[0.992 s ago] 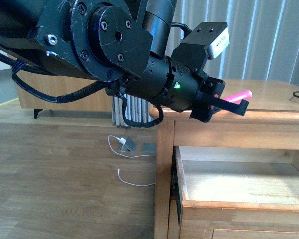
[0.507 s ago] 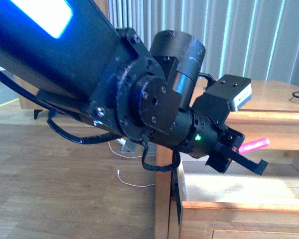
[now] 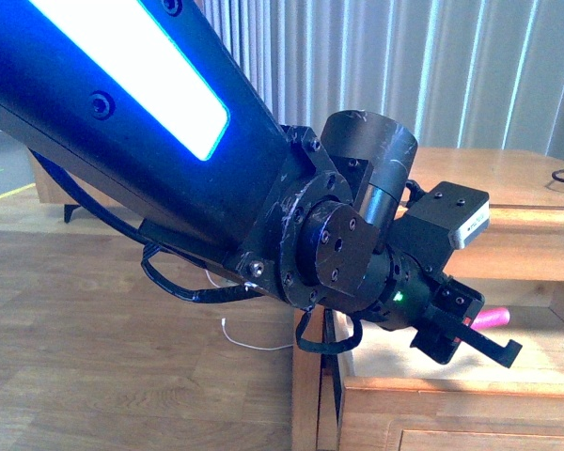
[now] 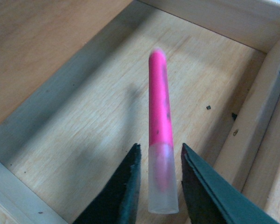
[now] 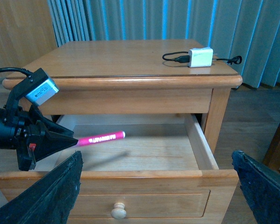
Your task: Place pink marker in drawer with both arms
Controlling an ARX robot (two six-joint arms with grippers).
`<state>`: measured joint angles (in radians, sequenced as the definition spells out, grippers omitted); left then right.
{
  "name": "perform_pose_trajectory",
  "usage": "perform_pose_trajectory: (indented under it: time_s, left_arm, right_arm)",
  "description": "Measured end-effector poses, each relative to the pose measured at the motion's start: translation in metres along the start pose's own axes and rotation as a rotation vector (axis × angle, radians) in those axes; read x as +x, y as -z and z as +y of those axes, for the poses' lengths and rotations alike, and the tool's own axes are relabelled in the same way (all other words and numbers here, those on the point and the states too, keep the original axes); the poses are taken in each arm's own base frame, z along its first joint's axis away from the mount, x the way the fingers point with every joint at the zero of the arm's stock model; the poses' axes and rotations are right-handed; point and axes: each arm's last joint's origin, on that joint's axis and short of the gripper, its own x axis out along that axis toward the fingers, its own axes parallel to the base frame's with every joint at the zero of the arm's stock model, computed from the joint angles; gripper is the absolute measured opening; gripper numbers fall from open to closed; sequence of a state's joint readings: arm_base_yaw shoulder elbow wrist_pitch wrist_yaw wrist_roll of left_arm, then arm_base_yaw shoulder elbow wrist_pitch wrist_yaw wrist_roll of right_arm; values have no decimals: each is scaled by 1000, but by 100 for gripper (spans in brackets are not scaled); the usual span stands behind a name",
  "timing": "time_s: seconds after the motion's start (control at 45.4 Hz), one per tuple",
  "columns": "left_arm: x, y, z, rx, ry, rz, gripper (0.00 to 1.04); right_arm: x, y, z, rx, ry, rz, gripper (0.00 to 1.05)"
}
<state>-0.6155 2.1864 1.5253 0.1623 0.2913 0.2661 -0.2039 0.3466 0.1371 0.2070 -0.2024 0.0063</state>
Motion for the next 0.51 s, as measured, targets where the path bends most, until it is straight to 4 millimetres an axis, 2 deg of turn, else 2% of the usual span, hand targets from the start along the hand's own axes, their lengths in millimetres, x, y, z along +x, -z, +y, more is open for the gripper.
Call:
perform_pose_trajectory:
  time_s: [0.132,0.287,0.441,0.507]
  left_arm:
    - [-2,4,1,-12,-43,-22,55]
    - [-12,8,2,-42,-104,-50,75]
    - [-36,6,6,-78,-218,-84,99]
    - [-52,5,8,-101,-292,-84,98]
  right_arm:
    - [0,0,0,0,0,0,96]
    - [0,0,0,0,0,0,96]
    - [0,0,0,0,0,0,96]
    - [0,0,0,0,0,0,96]
